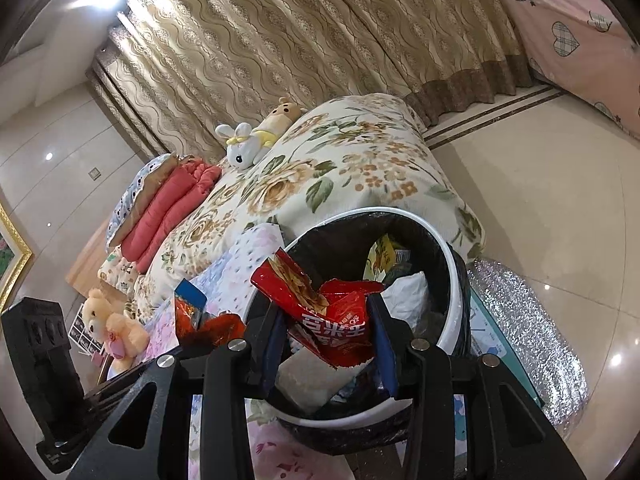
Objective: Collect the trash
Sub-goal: 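Carry the orange and red wrappers with both tools over the trash bin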
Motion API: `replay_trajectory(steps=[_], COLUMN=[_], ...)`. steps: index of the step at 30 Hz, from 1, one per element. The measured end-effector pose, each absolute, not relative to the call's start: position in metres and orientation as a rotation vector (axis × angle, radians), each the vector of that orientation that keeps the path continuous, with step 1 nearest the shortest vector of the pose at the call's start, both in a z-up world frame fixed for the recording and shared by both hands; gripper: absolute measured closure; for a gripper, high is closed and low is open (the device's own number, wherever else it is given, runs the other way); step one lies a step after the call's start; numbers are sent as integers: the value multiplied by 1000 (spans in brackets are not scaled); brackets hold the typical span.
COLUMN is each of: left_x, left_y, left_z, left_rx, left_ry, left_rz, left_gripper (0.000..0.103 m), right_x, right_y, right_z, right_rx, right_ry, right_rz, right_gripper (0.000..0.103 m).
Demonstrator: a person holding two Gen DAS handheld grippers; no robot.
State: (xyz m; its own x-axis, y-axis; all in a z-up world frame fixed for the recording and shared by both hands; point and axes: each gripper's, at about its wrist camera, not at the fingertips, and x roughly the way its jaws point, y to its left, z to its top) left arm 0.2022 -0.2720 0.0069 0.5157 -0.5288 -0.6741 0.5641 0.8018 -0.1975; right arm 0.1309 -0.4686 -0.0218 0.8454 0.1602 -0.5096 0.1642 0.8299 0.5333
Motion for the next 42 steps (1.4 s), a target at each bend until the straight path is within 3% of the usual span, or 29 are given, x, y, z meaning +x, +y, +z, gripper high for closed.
replay_trajectory(steps=[42], left_x=[220], left_y=[-299], left_z=[1], left_rx=[92], left_ry=[817], left_rz=[-656], left_gripper=[85], right_x=[147], right_y=[-485], right_z=[-31], right_rx=[610], right_ry=[603], right_rz=[-18], right_gripper=[60])
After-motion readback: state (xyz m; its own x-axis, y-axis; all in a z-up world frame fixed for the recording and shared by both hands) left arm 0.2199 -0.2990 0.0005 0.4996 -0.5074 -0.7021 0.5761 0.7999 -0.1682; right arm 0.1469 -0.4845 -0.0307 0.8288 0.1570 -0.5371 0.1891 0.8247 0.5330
